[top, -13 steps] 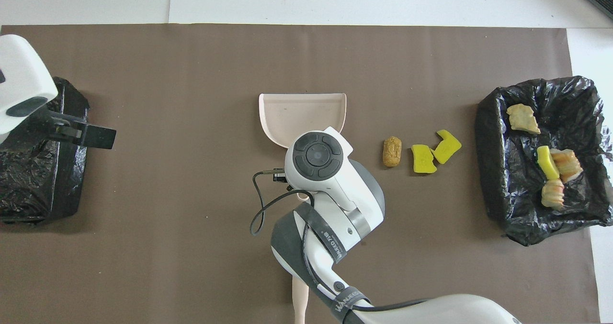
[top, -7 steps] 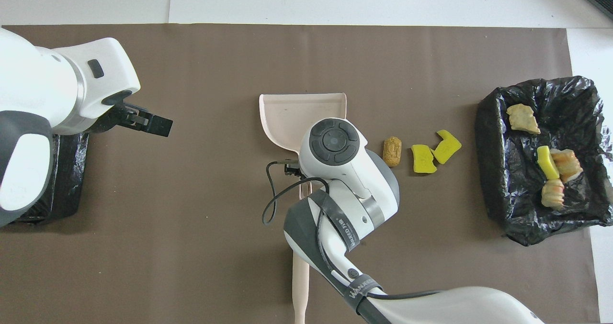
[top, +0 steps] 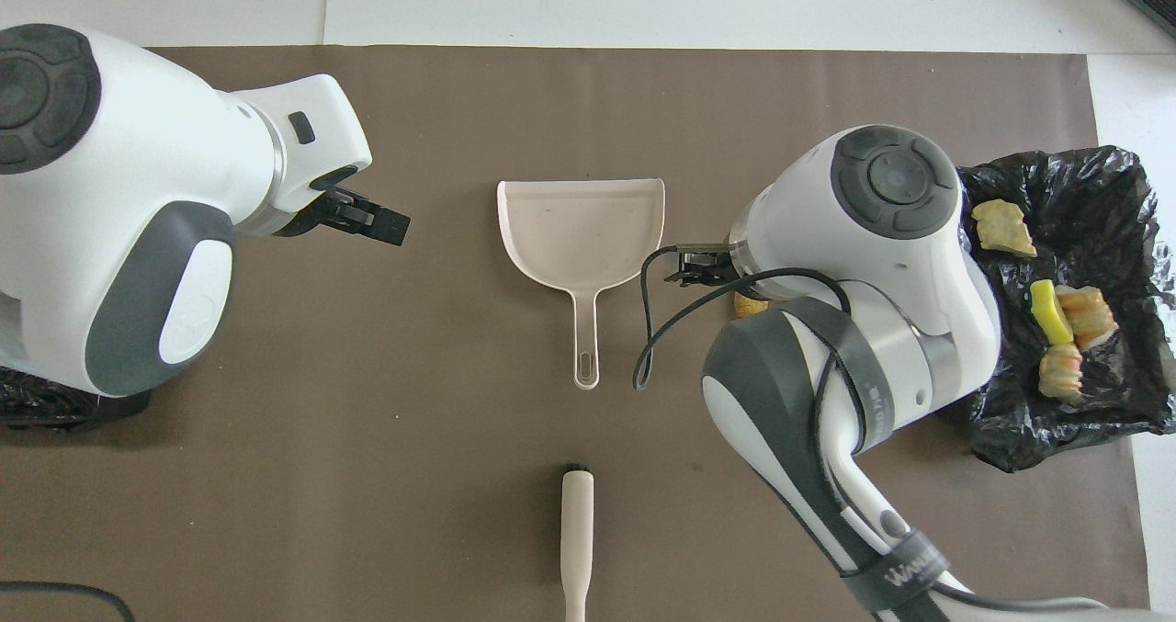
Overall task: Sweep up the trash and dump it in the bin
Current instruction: 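Grasp the dustpan handle with the left gripper while the right gripper withdraws, then lift and angle the dustpan with the left gripper toward the sponge scraps, then reach the right gripper to the wooden brush handle and grasp it, then lift the brush with the right gripper toward the sponge scraps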
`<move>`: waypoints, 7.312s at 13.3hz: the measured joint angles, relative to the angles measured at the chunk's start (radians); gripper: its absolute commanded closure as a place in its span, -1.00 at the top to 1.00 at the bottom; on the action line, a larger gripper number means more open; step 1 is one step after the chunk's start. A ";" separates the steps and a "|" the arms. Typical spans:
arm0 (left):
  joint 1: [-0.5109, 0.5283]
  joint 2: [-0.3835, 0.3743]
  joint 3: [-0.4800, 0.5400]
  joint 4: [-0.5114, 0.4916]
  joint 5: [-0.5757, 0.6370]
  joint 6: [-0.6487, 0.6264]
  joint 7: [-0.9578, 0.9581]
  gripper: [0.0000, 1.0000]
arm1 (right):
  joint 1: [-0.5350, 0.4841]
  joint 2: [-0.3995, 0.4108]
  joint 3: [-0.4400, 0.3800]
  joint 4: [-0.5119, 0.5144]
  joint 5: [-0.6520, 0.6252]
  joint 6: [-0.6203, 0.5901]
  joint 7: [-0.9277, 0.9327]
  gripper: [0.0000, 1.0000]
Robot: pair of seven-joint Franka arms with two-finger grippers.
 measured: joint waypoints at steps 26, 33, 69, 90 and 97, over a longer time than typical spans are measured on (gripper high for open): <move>-0.353 0.224 0.013 -0.189 0.187 0.370 -0.666 -0.95 | -0.313 -0.287 -0.113 0.087 -0.001 -0.400 -0.430 1.00; -0.263 0.193 0.020 -0.183 0.216 0.330 -0.299 -1.00 | -0.257 -0.286 -0.150 0.082 -0.001 -0.400 -0.431 1.00; -0.104 0.148 0.004 -0.255 0.210 0.213 0.795 -1.00 | 0.164 -0.308 0.229 -0.529 0.264 0.031 0.283 1.00; -0.178 0.081 0.001 -0.368 0.211 0.286 0.816 -1.00 | 0.462 -0.265 0.228 -0.730 0.396 0.272 0.441 -1.00; -0.178 0.079 0.001 -0.371 0.211 0.286 0.809 -1.00 | 0.374 -0.268 0.218 -0.691 0.397 0.217 0.430 -1.00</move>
